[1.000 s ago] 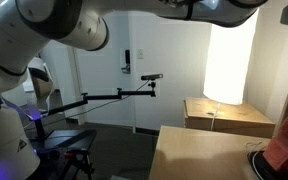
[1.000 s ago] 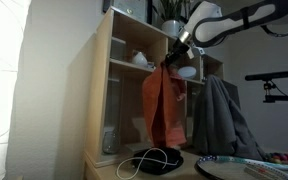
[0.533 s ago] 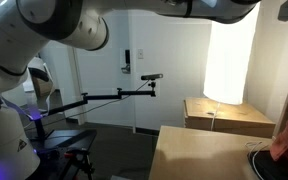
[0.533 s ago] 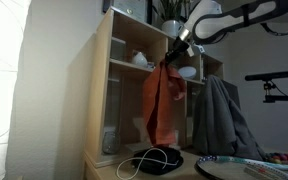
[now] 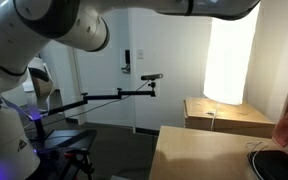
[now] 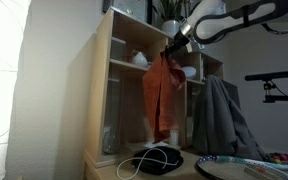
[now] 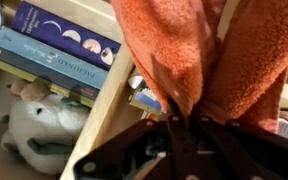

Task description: Pick up the orange towel from the table, wipe the top shelf of the cabinet and put back on the table

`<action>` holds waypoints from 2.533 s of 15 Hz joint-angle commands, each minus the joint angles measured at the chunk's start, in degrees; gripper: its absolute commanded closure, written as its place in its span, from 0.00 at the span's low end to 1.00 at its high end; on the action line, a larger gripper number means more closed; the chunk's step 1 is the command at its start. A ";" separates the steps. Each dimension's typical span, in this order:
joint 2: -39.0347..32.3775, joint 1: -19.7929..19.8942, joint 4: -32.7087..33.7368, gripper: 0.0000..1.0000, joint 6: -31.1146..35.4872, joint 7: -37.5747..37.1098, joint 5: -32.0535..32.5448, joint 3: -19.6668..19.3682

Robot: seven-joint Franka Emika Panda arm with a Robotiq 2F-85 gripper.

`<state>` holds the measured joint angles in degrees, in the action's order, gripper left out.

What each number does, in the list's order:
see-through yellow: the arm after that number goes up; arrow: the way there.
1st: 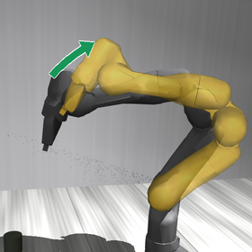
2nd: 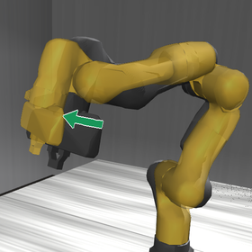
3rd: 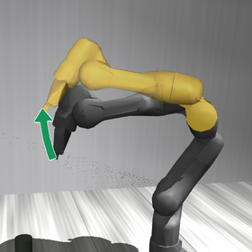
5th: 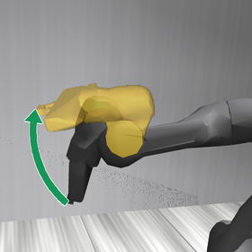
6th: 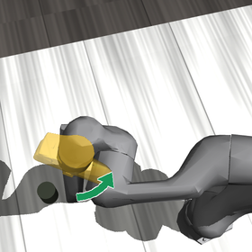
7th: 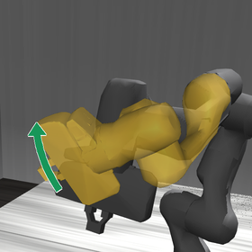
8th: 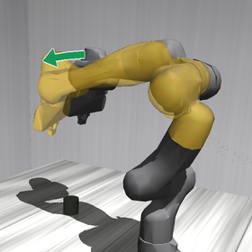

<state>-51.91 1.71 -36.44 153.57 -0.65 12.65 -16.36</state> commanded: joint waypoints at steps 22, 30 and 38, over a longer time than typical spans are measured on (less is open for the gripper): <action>-0.56 3.51 0.29 0.98 3.97 0.96 -7.57 8.08; -0.73 8.71 2.14 0.98 -1.04 15.62 -12.87 23.32; -1.02 13.87 2.58 0.98 -7.37 34.38 -17.14 38.73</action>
<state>-53.87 14.21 -33.81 149.78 29.69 -3.01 19.65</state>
